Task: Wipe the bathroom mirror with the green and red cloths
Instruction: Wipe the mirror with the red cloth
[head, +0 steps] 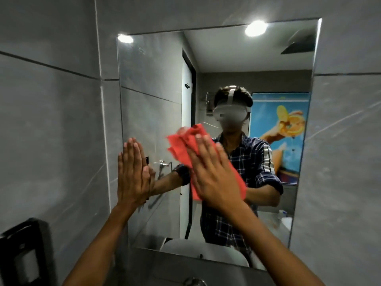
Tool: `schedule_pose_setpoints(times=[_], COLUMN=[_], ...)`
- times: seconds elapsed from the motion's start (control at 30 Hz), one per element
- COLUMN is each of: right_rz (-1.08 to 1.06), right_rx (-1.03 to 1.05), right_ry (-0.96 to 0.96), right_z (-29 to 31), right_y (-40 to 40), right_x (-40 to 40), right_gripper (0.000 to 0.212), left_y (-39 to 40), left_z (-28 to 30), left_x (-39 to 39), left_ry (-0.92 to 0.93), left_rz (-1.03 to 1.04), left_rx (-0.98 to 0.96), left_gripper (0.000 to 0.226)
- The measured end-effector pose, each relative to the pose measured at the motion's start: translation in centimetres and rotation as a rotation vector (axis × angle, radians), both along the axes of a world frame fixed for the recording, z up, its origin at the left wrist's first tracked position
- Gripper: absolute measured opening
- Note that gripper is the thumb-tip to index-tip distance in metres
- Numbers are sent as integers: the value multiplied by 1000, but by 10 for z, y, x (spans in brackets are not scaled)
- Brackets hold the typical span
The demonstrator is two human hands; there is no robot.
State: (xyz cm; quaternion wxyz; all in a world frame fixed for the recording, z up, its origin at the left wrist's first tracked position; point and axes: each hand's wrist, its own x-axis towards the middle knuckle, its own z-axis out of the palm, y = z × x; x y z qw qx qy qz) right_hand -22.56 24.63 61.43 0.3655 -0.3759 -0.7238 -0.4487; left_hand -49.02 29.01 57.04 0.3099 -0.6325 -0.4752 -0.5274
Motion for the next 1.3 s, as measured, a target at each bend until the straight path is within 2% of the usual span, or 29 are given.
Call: schedule_pose_setpoints(times=[0.13, 0.23, 0.3, 0.37, 0.47, 0.53, 0.6, 0.63, 0.7, 0.8, 0.9, 0.97, 1.07, 1.3], right_rz=[-144, -229, -236, -186, -25, 4, -22, -47, -105, -168, -176, -186, -166, 40], right_rx=[89, 148, 156, 170, 141, 109, 83, 81, 108, 157, 171, 177, 204, 195], right_ry=[512, 938, 1073, 984, 512, 180, 18, 25, 163, 506, 854, 933, 964, 658], right_z=[30, 79, 109, 126, 124, 109, 91, 85, 85, 126, 189, 215, 230, 227], right_y=[-11, -10, -8, -2, 9, 10, 10, 5, -6, -17, -20, -18, -12, 8], right_x=[80, 63, 30, -2, -34, -25, 5, 28, 75, 126, 126, 109, 75, -61], right_gripper=[70, 69, 71, 75, 79, 79, 78, 78, 76, 75, 76, 77, 77, 74], left_y=[-3, -2, -1, 0, 0, 1, 3, 4, 4, -2, -1, 0, 3, 6], left_z=[2, 4, 2, 2, 3, 2, -2, -2, 0, 2, 2, 3, 2, -1], left_x=[2, 2, 1, 1, 2, 3, -1, -1, -2, 0, -1, 0, -2, -4], left_ry=[-12, -19, -20, -18, -14, -1, 8, 3, 1, 1, 6, 13, 14, 5], left_rz=[-15, -16, -13, -9, -13, -7, 12, 12, 15, 18, 28, 27, 22, 12], left_rx=[-17, -31, -31, -34, -22, -10, -7, -9, -27, -64, -85, -83, -74, -65], left_gripper=[74, 74, 74, 75, 75, 76, 76, 76, 76, 77, 75, 75, 77, 75])
